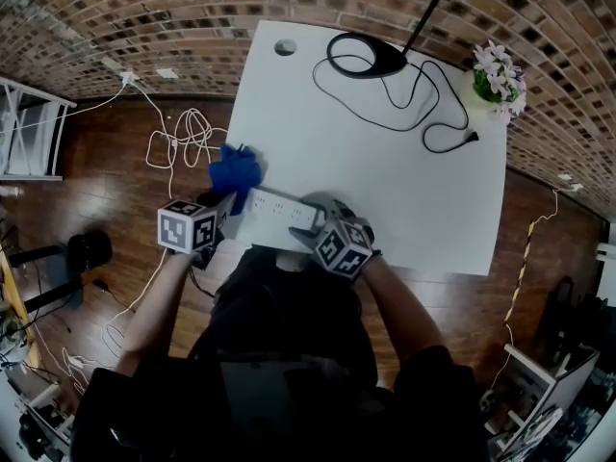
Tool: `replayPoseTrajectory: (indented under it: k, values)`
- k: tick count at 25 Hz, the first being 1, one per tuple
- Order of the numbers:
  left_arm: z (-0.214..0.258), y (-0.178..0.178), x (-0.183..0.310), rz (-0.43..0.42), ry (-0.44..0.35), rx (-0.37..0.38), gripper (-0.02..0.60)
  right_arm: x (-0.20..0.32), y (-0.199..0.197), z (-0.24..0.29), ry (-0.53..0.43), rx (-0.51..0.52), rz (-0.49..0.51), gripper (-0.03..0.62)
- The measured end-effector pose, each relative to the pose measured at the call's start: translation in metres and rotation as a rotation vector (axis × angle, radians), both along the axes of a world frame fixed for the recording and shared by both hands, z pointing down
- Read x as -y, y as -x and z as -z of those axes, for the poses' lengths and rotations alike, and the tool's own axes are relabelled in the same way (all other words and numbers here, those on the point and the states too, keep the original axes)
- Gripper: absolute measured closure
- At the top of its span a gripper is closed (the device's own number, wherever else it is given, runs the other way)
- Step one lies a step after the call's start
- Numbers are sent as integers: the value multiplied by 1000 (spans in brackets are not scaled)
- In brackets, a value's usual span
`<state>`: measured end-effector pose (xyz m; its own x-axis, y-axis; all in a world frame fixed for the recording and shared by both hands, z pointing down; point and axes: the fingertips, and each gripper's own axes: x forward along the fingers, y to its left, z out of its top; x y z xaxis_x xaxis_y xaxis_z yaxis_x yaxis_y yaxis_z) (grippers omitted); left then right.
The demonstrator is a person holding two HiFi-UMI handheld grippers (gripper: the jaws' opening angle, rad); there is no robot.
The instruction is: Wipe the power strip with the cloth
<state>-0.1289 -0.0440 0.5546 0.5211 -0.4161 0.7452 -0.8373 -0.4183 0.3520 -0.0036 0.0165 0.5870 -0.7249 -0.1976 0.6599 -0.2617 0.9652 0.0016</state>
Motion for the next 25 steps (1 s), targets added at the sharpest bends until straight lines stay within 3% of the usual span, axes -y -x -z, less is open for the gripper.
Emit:
replayPoseTrajectory:
  k: [7,13,25]
  values:
    - [4,-3,0,23,-61,31,525,0,0,1,19,-9,-1,318]
    - [7,-11,-2,-40,-108,111,525,0,0,0,19,-9,-2,318]
    - [8,-25,-6,-45,-91,111,525,-1,0,0,11,-4,4,319]
